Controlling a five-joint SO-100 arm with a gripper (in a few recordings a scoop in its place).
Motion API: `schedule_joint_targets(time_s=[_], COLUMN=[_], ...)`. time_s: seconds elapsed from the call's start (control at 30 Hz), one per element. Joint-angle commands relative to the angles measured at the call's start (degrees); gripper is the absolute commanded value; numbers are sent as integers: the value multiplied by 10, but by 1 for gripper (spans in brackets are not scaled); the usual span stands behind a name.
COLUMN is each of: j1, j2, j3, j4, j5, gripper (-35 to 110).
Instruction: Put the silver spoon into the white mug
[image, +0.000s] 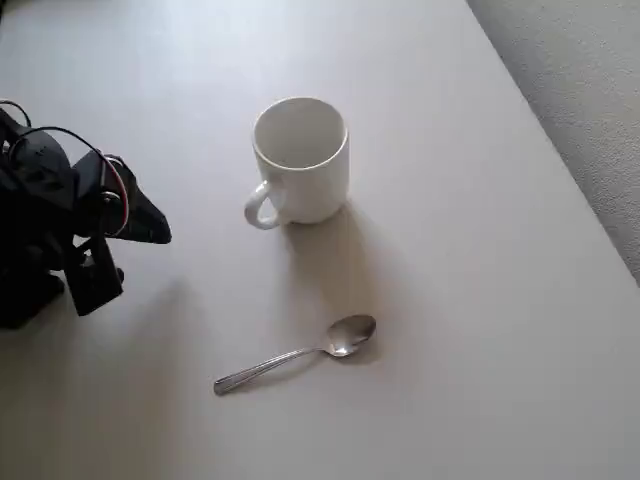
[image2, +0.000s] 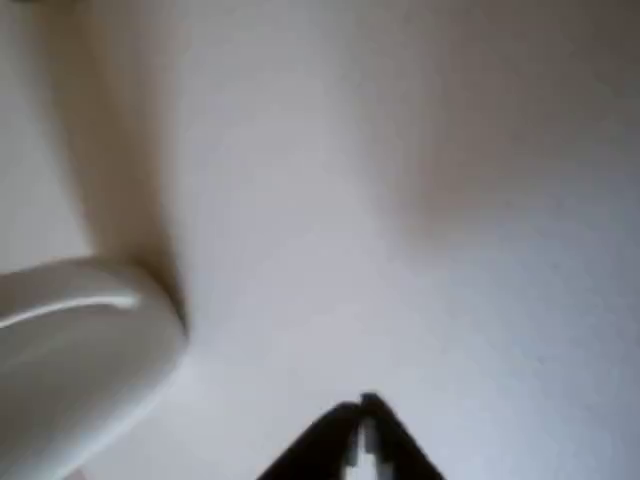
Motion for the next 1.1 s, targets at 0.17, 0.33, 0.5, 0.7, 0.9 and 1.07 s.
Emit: schedule_joint_targets(time_s=[0.17, 0.33, 0.5, 0.7, 0.9, 1.07], j1=[6, 6, 6, 6, 26, 36], j2=[6, 6, 6, 6, 6, -5], j3=[-1, -1, -1, -2, -34, -92], j4=[3, 3, 3, -5, -8, -16], j5=[-6, -6, -6, 18, 76, 134], gripper=[-2, -2, -2, -2, 3, 8])
